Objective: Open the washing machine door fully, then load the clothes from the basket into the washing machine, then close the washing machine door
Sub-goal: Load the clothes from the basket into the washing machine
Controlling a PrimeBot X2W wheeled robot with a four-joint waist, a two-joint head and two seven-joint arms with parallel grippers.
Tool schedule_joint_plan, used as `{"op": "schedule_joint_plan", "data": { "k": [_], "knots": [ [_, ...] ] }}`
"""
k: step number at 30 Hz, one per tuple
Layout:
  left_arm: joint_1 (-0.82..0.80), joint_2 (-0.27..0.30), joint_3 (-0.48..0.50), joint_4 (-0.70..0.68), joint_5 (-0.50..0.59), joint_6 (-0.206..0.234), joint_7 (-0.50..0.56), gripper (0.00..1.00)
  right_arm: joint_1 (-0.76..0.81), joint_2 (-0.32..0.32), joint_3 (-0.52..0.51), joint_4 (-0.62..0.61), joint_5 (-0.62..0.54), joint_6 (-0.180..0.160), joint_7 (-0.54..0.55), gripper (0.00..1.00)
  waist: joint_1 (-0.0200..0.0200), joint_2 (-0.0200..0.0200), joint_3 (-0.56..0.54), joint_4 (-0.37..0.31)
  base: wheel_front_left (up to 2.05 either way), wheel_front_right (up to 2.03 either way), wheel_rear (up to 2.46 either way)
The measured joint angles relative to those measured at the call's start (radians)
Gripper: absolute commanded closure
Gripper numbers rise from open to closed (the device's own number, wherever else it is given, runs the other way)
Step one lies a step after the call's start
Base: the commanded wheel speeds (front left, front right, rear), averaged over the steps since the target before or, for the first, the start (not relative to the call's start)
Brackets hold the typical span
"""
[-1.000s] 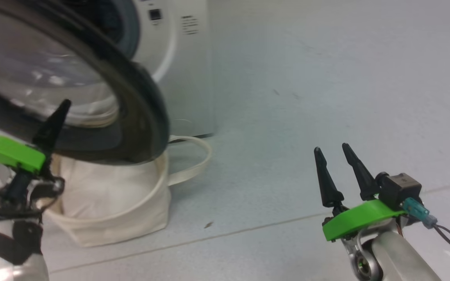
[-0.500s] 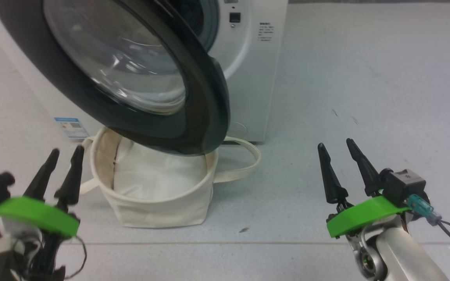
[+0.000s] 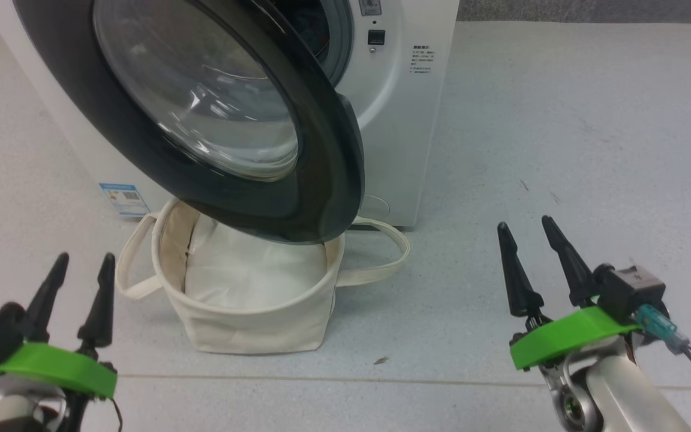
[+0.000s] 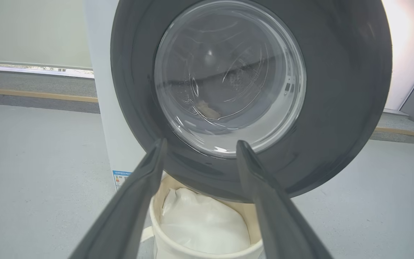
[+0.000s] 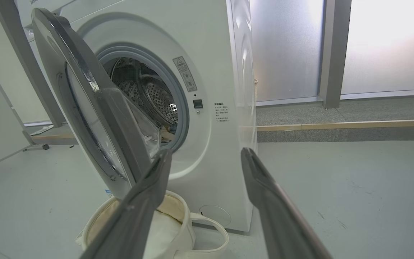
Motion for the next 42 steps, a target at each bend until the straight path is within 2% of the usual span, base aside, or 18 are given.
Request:
{"op": "schedule_joint_plan", "data": {
  "k": [6,16,29,30,31,32,35,42],
  "knots": [
    [0.038,-0.056,0.077,-0.003,0.045,0.0,0.0,0.0,0.021,-0.002,-0.002,-0.001,-0.003,0.0,0.0,0.0,0.0,0.0,-0.002,-0.001,0.0,0.0,0.0],
    [0.048,-0.058,0.103,-0.016,0.124,0.0,0.0,0.0,0.021,-0.002,-0.001,-0.001,-0.003,0.0,0.0,0.0,0.0,0.0,-0.012,0.0,0.0,0.0,0.0],
    [0.062,-0.075,0.111,-0.024,0.126,0.0,0.0,0.0,0.022,-0.008,0.007,0.007,0.003,0.0,0.0,0.0,0.0,0.0,-0.022,0.021,0.0,0.0,0.0],
    [0.062,-0.076,0.111,-0.027,0.126,0.0,0.0,0.0,0.021,-0.008,0.007,0.008,0.006,0.0,0.0,0.55,0.0,0.0,-0.022,0.026,0.0,0.0,0.0],
    [0.062,-0.077,0.111,-0.028,0.126,0.0,0.0,0.0,0.021,-0.008,0.007,0.009,0.009,0.0,0.0,0.87,0.0,0.0,-0.022,0.031,0.0,0.0,0.0],
    [0.062,-0.078,0.11,-0.029,0.124,0.0,0.0,0.0,0.021,-0.008,0.007,0.011,0.011,0.0,0.0,1.0,0.0,0.0,-0.022,0.036,0.0,0.0,0.0],
    [0.062,-0.085,0.104,-0.034,0.12,0.0,0.0,0.0,0.021,-0.007,0.032,0.007,0.014,0.0,0.0,1.0,0.0,0.0,-0.022,0.058,0.0,0.0,0.0],
    [0.062,-0.102,0.075,-0.036,0.114,0.0,0.0,0.0,-0.05,0.022,0.198,0.065,0.025,0.0,0.0,1.0,0.0,0.0,-0.02,0.138,0.0,0.0,0.0]
  ]
}}
